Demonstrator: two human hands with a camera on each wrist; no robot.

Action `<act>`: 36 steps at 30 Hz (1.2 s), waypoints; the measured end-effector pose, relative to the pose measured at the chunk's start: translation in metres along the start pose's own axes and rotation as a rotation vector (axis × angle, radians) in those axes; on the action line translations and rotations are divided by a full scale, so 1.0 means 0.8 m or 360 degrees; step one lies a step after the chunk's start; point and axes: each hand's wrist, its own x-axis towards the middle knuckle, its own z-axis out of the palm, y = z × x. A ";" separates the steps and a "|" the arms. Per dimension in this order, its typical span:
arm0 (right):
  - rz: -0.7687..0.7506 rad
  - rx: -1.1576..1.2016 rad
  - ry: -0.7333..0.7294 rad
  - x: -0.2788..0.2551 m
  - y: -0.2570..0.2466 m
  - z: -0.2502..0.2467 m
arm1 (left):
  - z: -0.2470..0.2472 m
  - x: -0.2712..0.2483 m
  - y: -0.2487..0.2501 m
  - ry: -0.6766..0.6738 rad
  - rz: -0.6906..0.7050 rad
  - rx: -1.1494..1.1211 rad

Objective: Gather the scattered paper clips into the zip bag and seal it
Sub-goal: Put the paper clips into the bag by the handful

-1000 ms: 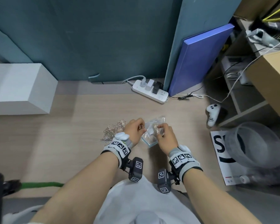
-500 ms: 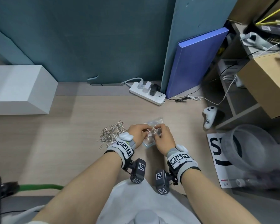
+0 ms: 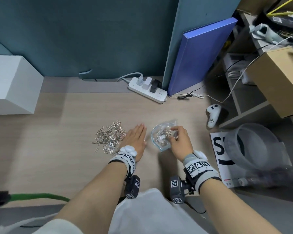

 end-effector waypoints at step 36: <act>-0.0108 -0.0053 -0.0209 0.013 -0.038 0.062 | 0.017 -0.047 -0.105 0.0227 -0.0576 0.0053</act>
